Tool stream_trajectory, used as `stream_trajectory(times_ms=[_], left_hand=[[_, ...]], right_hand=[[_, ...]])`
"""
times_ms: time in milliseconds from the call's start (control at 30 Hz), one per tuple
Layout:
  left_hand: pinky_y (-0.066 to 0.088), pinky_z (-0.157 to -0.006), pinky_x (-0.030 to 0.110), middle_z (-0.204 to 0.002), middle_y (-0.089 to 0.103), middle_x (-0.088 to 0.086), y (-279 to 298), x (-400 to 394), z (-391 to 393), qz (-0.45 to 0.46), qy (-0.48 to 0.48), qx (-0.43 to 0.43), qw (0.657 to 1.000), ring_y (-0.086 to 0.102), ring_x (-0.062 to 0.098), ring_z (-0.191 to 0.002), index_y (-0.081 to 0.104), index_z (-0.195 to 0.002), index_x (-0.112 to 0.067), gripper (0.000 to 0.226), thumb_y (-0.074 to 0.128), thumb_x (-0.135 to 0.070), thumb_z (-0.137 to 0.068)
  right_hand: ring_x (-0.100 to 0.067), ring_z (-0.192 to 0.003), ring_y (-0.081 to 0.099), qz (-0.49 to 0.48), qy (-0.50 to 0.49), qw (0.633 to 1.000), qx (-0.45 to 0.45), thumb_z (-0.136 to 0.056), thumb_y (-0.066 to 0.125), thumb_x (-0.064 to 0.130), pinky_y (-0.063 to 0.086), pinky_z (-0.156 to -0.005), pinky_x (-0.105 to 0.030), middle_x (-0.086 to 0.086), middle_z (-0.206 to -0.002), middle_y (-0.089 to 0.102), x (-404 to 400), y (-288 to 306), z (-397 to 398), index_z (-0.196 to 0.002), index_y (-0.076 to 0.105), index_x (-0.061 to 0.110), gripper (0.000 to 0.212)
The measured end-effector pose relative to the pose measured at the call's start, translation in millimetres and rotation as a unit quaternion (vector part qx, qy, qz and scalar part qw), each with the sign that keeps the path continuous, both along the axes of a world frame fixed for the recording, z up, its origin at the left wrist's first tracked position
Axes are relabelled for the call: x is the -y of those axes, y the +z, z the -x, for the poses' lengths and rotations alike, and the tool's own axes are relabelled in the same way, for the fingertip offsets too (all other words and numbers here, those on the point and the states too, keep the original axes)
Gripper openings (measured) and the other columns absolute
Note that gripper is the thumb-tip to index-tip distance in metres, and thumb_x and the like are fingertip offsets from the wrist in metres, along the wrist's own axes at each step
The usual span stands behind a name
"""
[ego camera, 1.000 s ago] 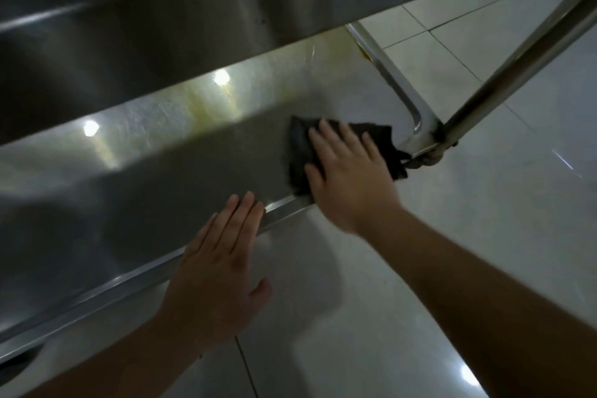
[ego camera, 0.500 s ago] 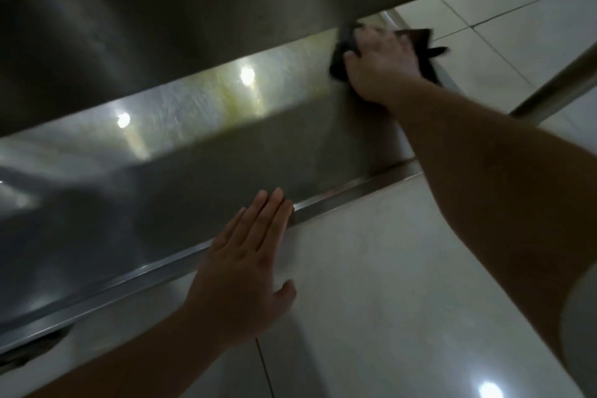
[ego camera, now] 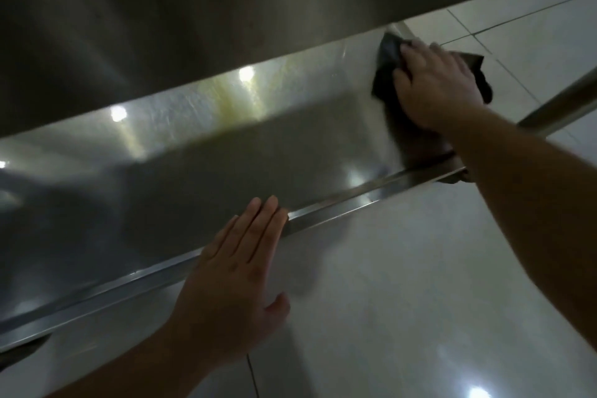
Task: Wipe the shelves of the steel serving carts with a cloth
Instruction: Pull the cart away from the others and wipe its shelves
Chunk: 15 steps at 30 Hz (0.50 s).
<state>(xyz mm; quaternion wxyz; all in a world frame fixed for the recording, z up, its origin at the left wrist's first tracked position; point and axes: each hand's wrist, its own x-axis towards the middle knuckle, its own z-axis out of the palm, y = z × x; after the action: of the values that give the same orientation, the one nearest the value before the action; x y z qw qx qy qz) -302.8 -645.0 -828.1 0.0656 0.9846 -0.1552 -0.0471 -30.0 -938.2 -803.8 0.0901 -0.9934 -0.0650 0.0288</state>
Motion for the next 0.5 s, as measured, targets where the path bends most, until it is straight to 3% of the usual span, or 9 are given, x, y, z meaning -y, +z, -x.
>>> stream_trajectory(times_ms=[200,333,433,500], left_hand=[[0.02,-0.128,0.042,-0.175,0.018,0.004,1,0,1,-0.002,0.003,-0.004,1.0,0.014,0.02,-0.162,0.028,-0.165,-0.012,0.109,0.066,-0.055,-0.073],[0.02,-0.127,0.042,-0.176,0.016,0.003,3,1,1,-0.007,0.01,-0.014,1.0,0.012,0.02,-0.163,0.028,-0.166,-0.012,0.108,0.065,-0.056,-0.075],[0.017,-0.127,0.041,-0.177,0.011,0.003,1,0,2,-0.009,0.011,-0.014,1.0,0.008,0.018,-0.163,0.023,-0.167,-0.013,0.108,0.063,-0.058,-0.077],[0.017,-0.127,0.042,-0.177,0.01,0.002,1,-1,2,-0.007,0.011,-0.015,1.0,0.007,0.018,-0.163,0.022,-0.168,-0.014,0.109,0.064,-0.057,-0.077]], right_hand=[[-0.03,-0.153,0.025,-0.009,0.017,0.999,-0.03,-0.103,0.032,0.043,0.016,-0.126,-0.051,-0.012,-0.167,0.03,-55,12,-70,-0.159,0.032,0.015,0.063],[-0.024,-0.156,0.021,-0.005,0.177,0.984,-0.016,-0.107,0.036,0.049,0.011,-0.126,-0.041,-0.004,-0.171,0.024,-97,3,15,-0.163,0.025,0.021,0.064],[-0.011,-0.159,0.002,0.016,0.356,0.934,-0.035,-0.104,0.023,0.059,-0.003,-0.128,-0.036,0.012,-0.173,0.008,-80,-4,82,-0.166,0.012,0.034,0.068],[-0.008,-0.158,-0.001,0.02,0.338,0.94,-0.042,-0.102,0.02,0.061,-0.007,-0.126,-0.036,0.014,-0.172,0.007,-50,-3,75,-0.165,0.011,0.038,0.068]])
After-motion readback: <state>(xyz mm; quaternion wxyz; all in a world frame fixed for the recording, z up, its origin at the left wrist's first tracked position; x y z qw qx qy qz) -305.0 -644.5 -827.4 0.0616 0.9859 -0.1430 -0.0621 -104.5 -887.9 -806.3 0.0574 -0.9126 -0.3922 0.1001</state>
